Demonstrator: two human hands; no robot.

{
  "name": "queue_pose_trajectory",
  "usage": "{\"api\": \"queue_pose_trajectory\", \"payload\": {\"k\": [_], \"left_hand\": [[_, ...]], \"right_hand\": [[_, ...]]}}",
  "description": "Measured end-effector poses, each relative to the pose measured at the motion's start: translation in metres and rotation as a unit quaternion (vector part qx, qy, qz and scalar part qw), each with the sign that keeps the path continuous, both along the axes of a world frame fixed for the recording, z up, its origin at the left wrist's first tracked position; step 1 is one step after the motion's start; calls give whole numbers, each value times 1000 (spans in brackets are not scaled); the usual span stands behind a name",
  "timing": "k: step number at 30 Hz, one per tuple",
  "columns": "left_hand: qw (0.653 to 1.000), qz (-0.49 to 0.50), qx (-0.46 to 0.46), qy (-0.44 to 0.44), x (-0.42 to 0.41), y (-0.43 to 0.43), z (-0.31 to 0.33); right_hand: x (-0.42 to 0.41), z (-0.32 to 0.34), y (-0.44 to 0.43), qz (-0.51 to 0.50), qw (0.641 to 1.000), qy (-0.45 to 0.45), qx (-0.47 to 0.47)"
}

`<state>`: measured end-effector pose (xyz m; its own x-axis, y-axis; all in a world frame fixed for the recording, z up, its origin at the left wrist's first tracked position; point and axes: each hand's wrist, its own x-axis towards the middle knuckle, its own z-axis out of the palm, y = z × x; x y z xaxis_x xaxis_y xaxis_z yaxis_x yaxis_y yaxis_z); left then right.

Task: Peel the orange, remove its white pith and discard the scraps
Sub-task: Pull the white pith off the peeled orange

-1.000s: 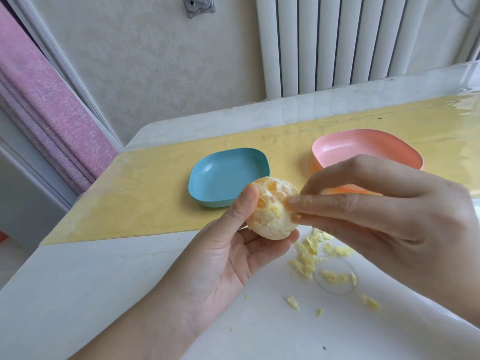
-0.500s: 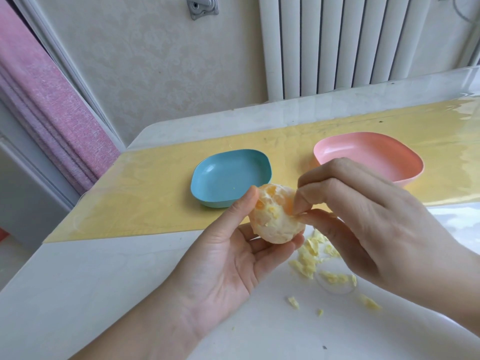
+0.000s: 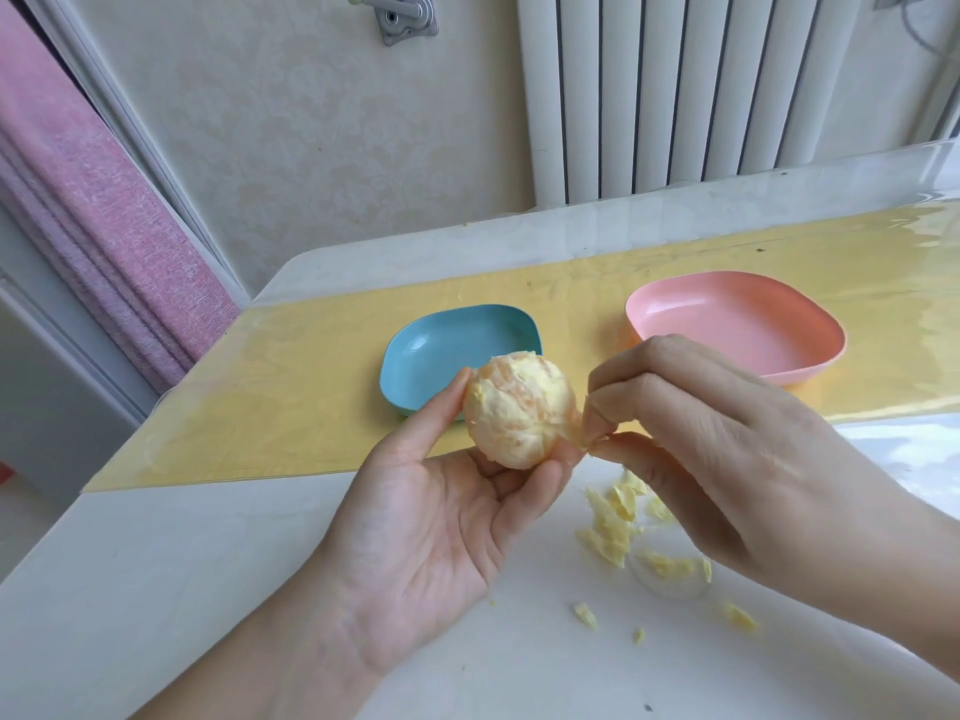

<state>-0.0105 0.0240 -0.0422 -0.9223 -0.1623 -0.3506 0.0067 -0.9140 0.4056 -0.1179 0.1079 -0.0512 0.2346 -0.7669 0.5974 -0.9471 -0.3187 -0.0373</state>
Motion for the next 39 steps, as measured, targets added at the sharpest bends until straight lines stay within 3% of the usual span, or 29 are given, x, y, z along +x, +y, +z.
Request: {"api": "queue_pose_trajectory", "payload": {"k": [4, 17, 23, 28, 39], "left_hand": [[1000, 4, 12, 9, 0, -4, 0], [999, 36, -27, 0, -2, -6, -3], [997, 32, -74, -1, -3, -2, -5], [992, 45, -116, -12, -6, -1, -6], [983, 52, -177, -4, -8, 2, -10]], "right_hand": [[-45, 10, 43, -122, 990, -59, -48], [-48, 6, 57, -138, 973, -129, -137], [-48, 3, 56, -96, 983, -140, -74], [-49, 0, 54, -119, 982, -149, -15], [-51, 2, 56, -133, 977, -159, -45]]}}
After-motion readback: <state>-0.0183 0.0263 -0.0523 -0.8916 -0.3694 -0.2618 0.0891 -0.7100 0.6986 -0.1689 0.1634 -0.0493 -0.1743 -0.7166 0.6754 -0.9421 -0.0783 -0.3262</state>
